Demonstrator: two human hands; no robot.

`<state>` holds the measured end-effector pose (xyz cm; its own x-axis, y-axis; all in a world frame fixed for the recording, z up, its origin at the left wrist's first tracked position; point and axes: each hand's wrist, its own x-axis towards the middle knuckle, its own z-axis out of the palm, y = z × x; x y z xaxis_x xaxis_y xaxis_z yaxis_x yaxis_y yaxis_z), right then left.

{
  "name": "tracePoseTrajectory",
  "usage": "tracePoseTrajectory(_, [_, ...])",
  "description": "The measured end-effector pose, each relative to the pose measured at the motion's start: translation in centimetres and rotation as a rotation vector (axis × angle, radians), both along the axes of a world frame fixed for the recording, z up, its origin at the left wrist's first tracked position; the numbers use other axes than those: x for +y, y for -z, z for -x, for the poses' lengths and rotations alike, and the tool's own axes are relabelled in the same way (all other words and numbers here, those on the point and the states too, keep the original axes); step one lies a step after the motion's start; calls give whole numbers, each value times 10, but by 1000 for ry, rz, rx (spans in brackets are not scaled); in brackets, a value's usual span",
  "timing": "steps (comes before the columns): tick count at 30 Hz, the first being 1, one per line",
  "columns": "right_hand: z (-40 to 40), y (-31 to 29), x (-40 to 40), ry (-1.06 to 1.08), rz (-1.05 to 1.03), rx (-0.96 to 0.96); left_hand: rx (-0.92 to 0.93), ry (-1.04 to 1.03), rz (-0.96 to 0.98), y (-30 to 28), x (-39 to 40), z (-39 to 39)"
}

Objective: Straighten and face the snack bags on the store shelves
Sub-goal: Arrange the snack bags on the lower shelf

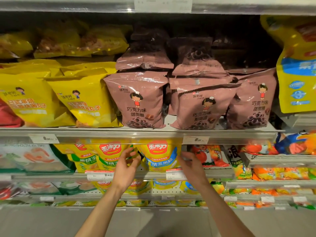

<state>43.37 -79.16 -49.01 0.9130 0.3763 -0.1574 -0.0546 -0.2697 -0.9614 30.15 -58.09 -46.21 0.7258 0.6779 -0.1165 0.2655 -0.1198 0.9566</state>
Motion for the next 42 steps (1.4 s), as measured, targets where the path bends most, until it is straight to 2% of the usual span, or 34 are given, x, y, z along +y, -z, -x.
tracePoseTrajectory(11, [54,-24,-47,262,-68,41,-110,7,87,-9,-6,41])
tracePoseTrajectory(14, [65,-24,-70,320,-11,13,-115,14,123,-6,-17,46])
tracePoseTrajectory(18, [63,-24,-96,337,31,-30,-137,16,204,-1,-34,45])
tracePoseTrajectory(22, [46,-24,-122,369,17,-37,-129,16,204,-2,-61,28])
tracePoseTrajectory(33, [-60,-9,-184,149,94,-47,-97,-76,165,10,-164,-53])
tracePoseTrajectory(38, [-91,13,-184,-35,261,-42,26,-53,53,32,-191,-99])
tracePoseTrajectory(42, [-108,22,-178,-153,291,47,123,27,16,44,-198,-133])
